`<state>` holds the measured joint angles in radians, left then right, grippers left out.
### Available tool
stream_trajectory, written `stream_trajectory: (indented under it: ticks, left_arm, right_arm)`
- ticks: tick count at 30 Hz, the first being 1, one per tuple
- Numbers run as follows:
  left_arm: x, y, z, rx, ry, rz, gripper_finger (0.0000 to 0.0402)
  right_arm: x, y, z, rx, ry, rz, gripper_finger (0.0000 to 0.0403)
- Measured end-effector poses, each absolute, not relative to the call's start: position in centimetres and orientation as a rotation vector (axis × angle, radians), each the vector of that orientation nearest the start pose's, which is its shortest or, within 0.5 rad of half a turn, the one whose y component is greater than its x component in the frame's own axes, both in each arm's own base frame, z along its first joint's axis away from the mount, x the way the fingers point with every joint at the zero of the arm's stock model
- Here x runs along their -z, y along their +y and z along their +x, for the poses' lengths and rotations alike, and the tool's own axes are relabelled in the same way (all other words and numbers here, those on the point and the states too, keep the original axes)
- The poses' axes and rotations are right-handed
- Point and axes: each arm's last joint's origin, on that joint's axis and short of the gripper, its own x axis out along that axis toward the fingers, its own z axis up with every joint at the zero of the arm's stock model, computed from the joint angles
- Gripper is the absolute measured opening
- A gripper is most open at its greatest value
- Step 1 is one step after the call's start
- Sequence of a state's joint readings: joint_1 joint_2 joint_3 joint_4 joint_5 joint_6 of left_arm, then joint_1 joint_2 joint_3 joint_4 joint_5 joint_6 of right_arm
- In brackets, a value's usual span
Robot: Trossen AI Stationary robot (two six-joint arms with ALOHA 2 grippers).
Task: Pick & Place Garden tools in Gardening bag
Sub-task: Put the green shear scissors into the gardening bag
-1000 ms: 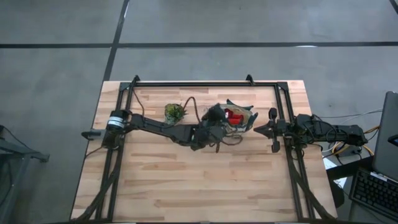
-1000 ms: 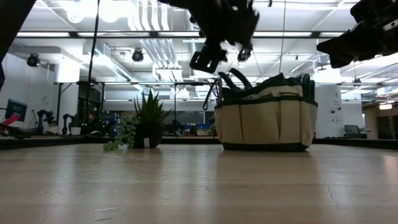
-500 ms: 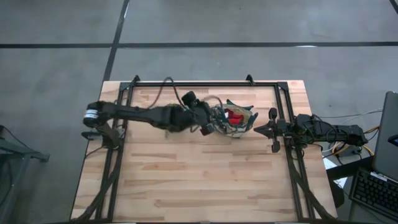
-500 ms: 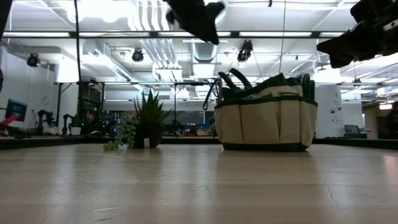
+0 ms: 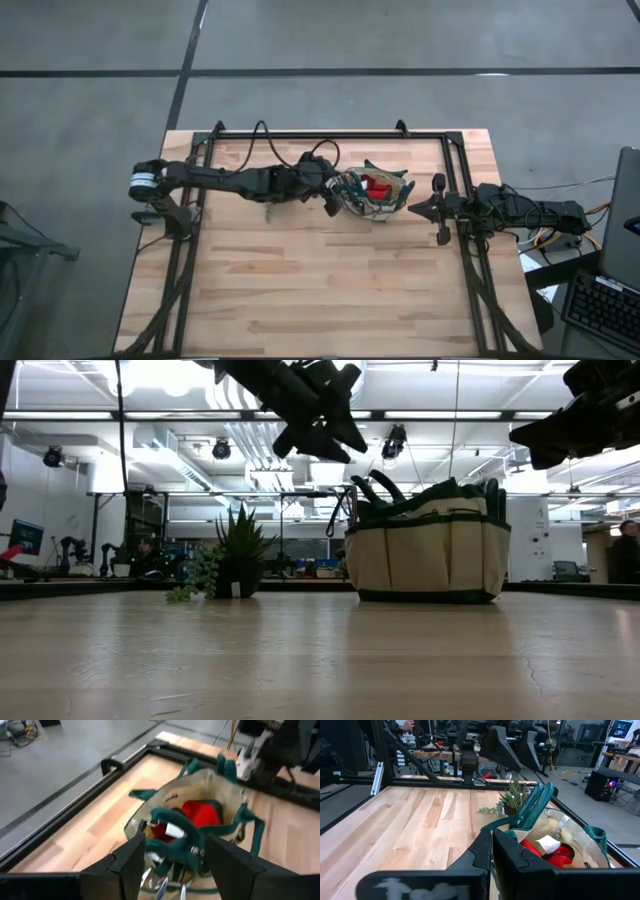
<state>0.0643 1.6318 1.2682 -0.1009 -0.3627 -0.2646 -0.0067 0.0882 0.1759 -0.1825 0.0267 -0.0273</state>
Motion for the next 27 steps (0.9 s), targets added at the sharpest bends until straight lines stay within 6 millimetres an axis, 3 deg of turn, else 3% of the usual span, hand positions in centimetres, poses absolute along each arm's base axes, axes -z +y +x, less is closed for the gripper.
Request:
stream_trajectory:
  ticks: [15,27]
  left_arm:
    - [-26.9,5.5,36.4,-0.541,0.324,-0.327,0.0206]
    - [-25.6,6.4,37.6,-0.443,0.282,-0.373,0.0206]
  right_arm:
    - [-19.9,-0.1,9.2,0.032,0.096,-0.029,0.0008]
    - [-19.9,-0.1,9.2,0.032,0.095,-0.03,0.0008]
